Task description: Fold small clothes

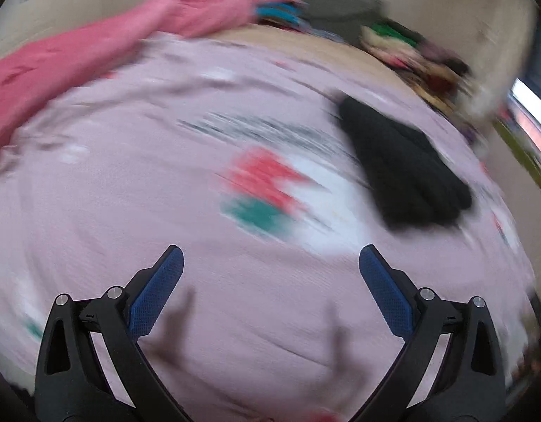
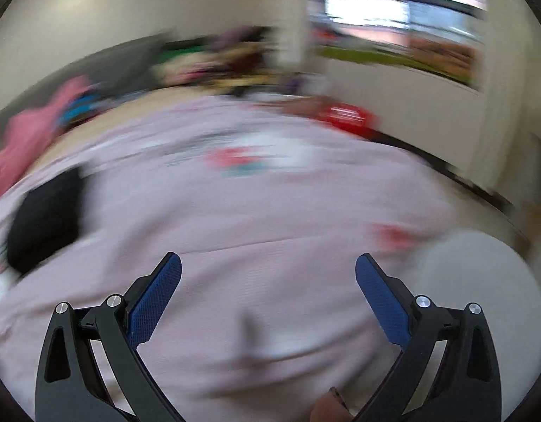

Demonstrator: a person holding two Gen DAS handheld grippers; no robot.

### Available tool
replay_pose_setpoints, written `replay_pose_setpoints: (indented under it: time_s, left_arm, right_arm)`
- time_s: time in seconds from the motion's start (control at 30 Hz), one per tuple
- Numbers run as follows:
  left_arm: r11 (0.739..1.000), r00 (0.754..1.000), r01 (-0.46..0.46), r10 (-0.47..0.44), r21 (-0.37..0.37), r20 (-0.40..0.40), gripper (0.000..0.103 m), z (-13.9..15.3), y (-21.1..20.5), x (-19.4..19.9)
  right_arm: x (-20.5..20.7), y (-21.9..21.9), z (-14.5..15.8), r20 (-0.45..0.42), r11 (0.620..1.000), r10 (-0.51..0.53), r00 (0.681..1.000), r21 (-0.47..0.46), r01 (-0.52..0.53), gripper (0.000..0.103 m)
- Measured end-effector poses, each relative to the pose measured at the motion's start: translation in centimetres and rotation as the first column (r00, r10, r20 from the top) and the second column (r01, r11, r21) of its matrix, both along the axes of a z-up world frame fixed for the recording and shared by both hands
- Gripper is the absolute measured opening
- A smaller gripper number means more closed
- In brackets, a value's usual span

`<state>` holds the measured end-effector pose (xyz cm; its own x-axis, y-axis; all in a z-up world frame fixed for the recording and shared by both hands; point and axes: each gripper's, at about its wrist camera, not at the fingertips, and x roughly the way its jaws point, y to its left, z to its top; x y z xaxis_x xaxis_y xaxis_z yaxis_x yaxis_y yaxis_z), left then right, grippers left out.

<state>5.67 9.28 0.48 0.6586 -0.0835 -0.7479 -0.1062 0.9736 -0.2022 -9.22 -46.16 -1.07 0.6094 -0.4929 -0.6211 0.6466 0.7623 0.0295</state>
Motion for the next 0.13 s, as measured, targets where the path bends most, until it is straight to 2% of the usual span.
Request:
replay_pose_setpoints:
  time_s: [0.03,0.07,0.13]
  left_arm:
    - [0.999,0.999,-0.039,0.039,0.004,0.000,0.094,0.1,2.1,0.6]
    - [0.996,0.996,-0.093,0.093,0.019,-0.005,0.094,0.2,4.8,1.2]
    - [0.964,0.968,-0.251,0.251,0.084,0.002,0.094,0.0,11.8,2.6]
  right_arm:
    - [-1.4,-3.5,-0.5,-0.028,0.992,-0.125,0.992,-0.011,0.125,0.099]
    - [-2.9,-6.9,-1.1,-0.062,0.971,-0.240,0.969,-0.024,0.239,0.099]
    - [-5.6,-12.5,-2.5,-0.131,0.916,-0.401,0.907,-0.031,0.401,0.099]
